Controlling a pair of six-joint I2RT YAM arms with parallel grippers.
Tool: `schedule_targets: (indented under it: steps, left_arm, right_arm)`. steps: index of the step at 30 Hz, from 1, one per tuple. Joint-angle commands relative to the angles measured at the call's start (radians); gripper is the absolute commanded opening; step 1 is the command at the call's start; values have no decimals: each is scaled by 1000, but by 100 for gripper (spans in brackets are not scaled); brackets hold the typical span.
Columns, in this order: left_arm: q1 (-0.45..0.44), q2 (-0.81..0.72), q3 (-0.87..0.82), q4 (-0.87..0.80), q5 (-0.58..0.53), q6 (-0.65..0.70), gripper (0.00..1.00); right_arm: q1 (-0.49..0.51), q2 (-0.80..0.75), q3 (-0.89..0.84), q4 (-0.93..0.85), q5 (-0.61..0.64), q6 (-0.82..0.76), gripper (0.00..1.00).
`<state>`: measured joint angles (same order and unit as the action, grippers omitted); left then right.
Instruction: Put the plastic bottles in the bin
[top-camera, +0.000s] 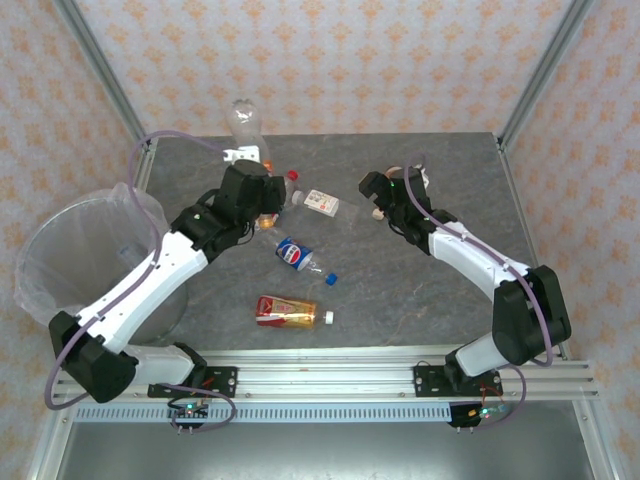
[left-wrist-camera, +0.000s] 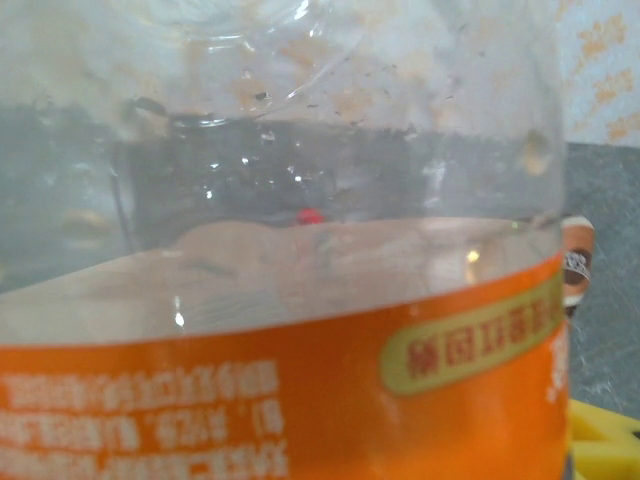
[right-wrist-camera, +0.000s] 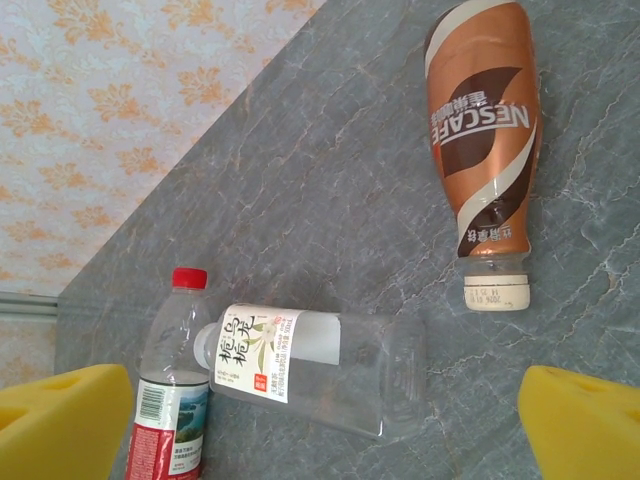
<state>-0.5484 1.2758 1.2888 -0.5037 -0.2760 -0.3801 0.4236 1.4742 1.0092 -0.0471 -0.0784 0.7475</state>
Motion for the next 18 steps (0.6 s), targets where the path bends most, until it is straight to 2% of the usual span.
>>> schedule_targets:
  steps: [1, 6, 12, 18]
  left_arm:
    - [22, -42, 56, -77, -139, 46, 57]
    - [73, -106, 69, -92, -147, 95, 57]
    - [133, -180, 126, -161, -433, 167, 56]
    - [207, -237, 104, -172, -591, 175, 57]
  right_arm:
    - [-7, -8, -7, 32, -4, -14, 99]
    - [-7, 4, 8, 27, -24, -15, 99]
    - [-7, 17, 20, 17, -25, -16, 99]
    - [-7, 28, 34, 14, -38, -13, 99]
